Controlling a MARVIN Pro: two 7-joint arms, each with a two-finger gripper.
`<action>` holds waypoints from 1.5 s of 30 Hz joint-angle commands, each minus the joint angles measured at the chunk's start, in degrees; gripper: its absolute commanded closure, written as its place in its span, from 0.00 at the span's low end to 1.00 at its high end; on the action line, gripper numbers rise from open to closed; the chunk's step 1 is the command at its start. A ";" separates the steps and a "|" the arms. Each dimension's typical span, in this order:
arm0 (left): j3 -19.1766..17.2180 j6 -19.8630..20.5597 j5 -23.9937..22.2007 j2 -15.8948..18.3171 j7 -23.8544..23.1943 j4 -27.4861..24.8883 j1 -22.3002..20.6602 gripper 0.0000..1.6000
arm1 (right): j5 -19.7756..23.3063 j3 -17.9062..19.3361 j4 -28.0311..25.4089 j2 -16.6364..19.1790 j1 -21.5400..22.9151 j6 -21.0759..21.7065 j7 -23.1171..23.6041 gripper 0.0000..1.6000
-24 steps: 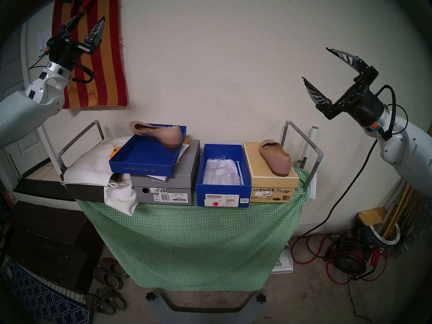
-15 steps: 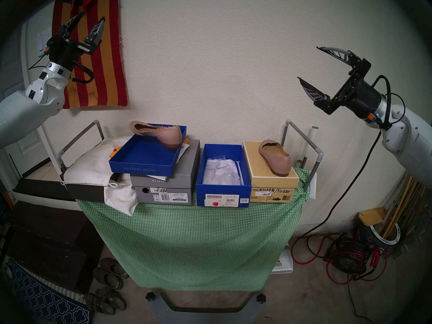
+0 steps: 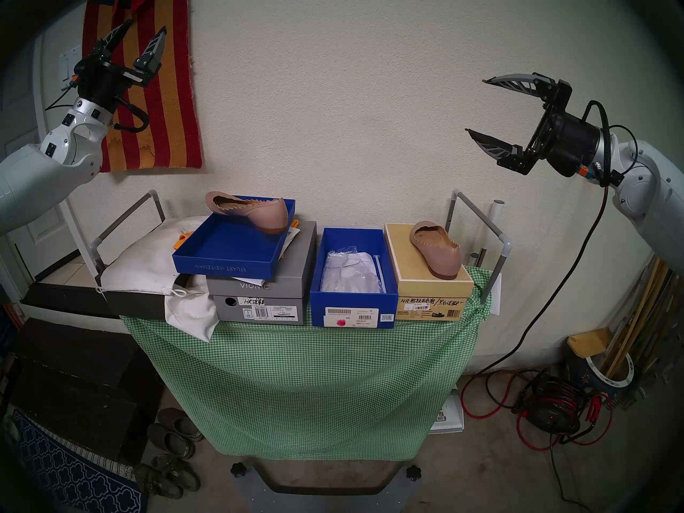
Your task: Put shoes into shoe box
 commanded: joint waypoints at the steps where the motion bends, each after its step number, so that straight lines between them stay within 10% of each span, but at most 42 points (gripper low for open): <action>1: -0.07 0.01 0.01 -0.01 -0.01 0.04 -0.12 0.00 | 1.08 0.05 -0.84 -0.42 2.34 0.10 6.50 0.00; 45: 0.09 -0.01 0.05 0.02 0.16 -0.06 -0.24 0.00 | 23.72 -13.45 6.12 -1.65 -1.18 0.10 41.86 0.00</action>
